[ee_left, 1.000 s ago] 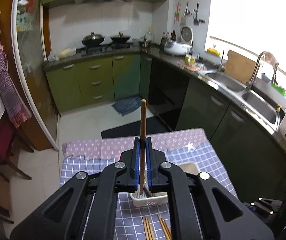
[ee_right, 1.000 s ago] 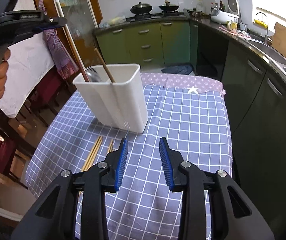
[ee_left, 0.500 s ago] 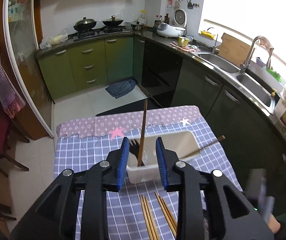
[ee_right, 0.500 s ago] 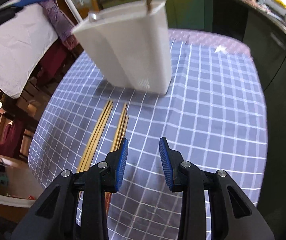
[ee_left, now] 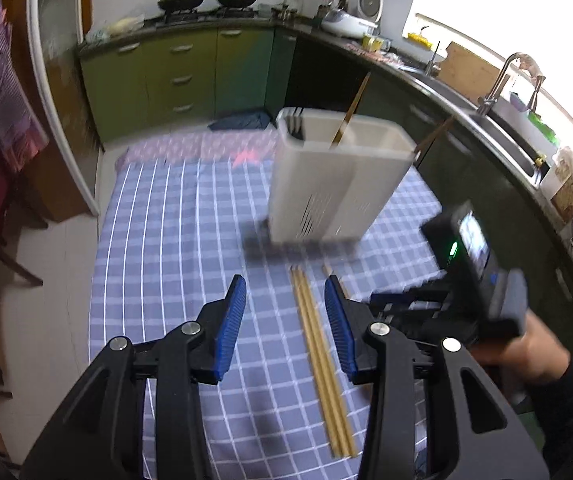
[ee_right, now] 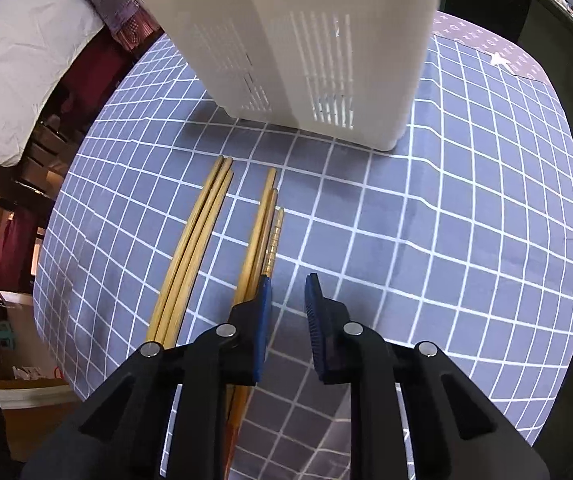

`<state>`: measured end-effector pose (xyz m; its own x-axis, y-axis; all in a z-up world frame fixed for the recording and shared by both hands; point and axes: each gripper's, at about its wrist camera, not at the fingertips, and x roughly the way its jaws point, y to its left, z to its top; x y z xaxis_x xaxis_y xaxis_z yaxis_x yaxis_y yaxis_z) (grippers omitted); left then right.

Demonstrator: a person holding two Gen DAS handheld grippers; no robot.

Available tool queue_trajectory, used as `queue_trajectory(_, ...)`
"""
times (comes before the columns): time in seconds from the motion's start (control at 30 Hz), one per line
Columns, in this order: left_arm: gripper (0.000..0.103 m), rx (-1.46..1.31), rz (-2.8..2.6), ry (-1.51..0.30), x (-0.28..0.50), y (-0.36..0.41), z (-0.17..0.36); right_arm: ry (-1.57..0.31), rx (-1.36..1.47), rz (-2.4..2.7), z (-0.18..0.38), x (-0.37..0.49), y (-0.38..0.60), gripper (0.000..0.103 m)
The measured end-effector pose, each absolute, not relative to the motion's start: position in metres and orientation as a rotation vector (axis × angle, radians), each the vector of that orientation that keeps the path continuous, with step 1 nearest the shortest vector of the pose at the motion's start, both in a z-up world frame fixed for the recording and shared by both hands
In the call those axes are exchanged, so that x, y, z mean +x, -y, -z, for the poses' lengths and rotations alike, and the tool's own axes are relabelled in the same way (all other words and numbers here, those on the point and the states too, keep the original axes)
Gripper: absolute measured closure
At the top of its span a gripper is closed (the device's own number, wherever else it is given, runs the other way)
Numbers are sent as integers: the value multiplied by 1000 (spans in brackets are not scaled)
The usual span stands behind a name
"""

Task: Organize utensils
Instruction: 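Grasp another wooden chopstick with the right gripper and lift it upright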

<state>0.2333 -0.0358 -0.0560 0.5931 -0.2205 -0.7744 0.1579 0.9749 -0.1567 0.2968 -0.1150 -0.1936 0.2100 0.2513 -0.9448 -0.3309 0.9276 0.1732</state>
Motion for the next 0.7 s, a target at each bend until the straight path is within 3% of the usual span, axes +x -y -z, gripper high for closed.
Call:
queue_trajectory(0.23,64,-94,219,-980,225,29,96,-1311,-112,-396,196,296,100,88)
queue_trajectory(0.7,64,-73,236,-978,220,34,91,-1331,-192,-350,201,299,76,93)
